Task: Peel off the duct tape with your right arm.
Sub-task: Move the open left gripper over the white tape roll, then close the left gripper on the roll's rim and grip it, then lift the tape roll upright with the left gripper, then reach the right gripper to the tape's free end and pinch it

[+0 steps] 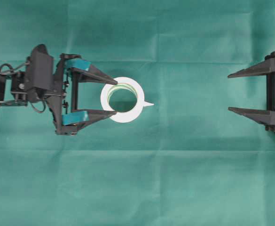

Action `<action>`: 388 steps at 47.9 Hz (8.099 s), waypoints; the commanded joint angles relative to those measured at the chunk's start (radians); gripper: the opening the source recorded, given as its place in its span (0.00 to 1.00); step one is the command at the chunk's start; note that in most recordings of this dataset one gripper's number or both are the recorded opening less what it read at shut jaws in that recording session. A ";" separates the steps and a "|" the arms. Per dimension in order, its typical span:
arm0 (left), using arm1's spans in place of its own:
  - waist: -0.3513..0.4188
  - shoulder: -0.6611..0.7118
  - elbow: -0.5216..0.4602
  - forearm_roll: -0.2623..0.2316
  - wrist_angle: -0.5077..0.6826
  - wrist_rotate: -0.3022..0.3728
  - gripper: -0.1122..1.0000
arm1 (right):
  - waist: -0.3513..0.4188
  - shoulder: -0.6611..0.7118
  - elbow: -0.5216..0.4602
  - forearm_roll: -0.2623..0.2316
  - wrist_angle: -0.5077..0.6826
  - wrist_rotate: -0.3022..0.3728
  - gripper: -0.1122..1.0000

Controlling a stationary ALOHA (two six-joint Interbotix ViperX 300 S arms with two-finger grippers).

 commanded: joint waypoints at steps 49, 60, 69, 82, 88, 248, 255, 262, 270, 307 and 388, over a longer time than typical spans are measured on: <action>0.003 0.204 -0.411 0.000 0.939 0.000 0.98 | 0.000 -0.006 0.008 -0.003 -0.011 0.025 0.85; 0.005 0.232 -0.420 0.000 0.936 -0.002 0.98 | 0.000 -0.011 0.012 -0.003 -0.011 0.025 0.85; 0.005 0.262 -0.417 0.000 0.933 -0.003 0.98 | 0.000 -0.021 0.012 -0.005 -0.006 0.025 0.85; 0.003 0.316 -0.422 0.000 0.931 -0.003 0.98 | 0.000 -0.031 0.015 -0.005 -0.006 0.025 0.85; 0.005 0.341 -0.422 0.000 0.914 -0.002 0.98 | 0.000 -0.031 0.017 -0.005 -0.006 0.025 0.85; 0.018 0.255 -0.703 0.011 1.272 0.156 0.29 | 0.000 0.143 -0.020 -0.005 -0.121 0.061 0.85; 0.018 0.253 -0.701 0.011 1.272 0.155 0.29 | -0.005 0.250 -0.067 -0.005 -0.155 0.058 0.84; 0.018 0.255 -0.696 0.011 1.256 0.155 0.29 | -0.028 0.388 -0.121 -0.005 -0.198 0.058 0.83; 0.018 0.256 -0.695 0.011 1.252 0.156 0.29 | -0.031 0.528 -0.183 -0.005 -0.264 0.058 0.83; 0.009 0.258 -0.692 0.011 1.250 0.156 0.29 | -0.049 0.792 -0.390 -0.005 -0.285 0.052 0.83; -0.015 0.253 -0.660 0.011 1.250 0.156 0.29 | -0.081 0.793 -0.360 0.017 -0.279 0.058 0.02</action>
